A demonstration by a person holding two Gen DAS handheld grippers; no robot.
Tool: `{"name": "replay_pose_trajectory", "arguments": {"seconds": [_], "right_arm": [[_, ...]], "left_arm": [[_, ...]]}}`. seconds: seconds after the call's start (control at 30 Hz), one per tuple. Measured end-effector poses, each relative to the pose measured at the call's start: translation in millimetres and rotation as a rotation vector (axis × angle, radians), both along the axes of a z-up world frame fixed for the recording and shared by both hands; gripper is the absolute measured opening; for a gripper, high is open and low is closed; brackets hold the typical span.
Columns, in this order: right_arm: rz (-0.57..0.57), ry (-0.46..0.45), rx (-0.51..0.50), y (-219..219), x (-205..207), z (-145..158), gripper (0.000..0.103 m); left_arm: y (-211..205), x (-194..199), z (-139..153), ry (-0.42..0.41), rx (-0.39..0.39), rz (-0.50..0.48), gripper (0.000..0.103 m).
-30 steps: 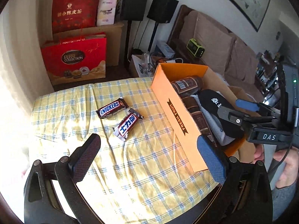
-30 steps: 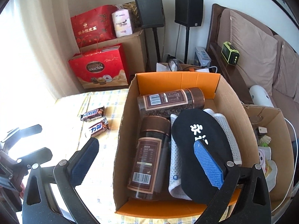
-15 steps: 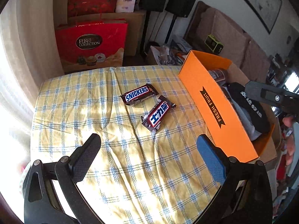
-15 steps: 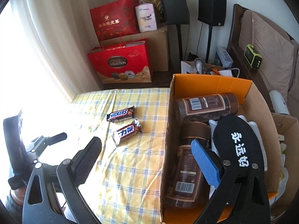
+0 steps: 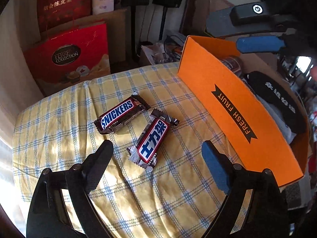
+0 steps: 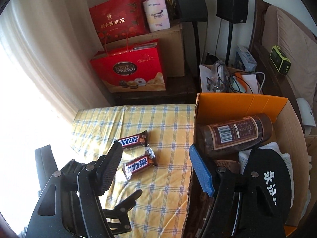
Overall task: Organize objects
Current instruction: 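Grasp the white-and-blue chocolate bar with the left tool, then grasp the Snickers bar with the right tool while the left tool holds its bar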
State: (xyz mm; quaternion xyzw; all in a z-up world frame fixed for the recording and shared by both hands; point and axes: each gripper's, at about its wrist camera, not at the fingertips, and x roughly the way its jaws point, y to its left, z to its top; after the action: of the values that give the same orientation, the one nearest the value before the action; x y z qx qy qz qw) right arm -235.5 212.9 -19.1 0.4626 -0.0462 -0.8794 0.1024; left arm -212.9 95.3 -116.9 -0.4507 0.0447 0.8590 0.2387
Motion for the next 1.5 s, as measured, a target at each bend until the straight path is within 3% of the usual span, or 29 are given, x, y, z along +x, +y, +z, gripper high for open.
{"name": "replay_pose_trajectory", "arguments": {"seconds": [0.3,0.4,0.6,0.73,1.0,1.4,1.5], "right_arm": [[0.009,-0.008,0.017,2,-16,-9,0.066],[0.009,-0.008,0.012,1,-18,-11,0.066],[0.023,-0.012,0.01,-8,-16,-14,0.066],[0.047,-0.009,0.012,-21,-14,-14,0.066],[0.095,-0.018,0.013,-56,-18,-19,0.064],[0.07,-0.13,0.02,-85,-49,-81,0.064],[0.043,-0.148,-0.004,-84,-58,-94,0.073]], "left_arm": [[16,-16,-21,-0.029,-0.034,-0.031,0.056],[14,-17,-23,-0.051,-0.023,-0.021,0.026],[-5,-8,-19,-0.081,0.051,0.019,0.026],[-25,5,-1,-0.057,0.101,0.046,0.026],[-80,18,22,-0.051,0.085,0.181,0.026],[-129,23,14,-0.056,0.112,0.271,0.026],[-131,22,10,-0.064,0.119,0.273,0.026]]}}
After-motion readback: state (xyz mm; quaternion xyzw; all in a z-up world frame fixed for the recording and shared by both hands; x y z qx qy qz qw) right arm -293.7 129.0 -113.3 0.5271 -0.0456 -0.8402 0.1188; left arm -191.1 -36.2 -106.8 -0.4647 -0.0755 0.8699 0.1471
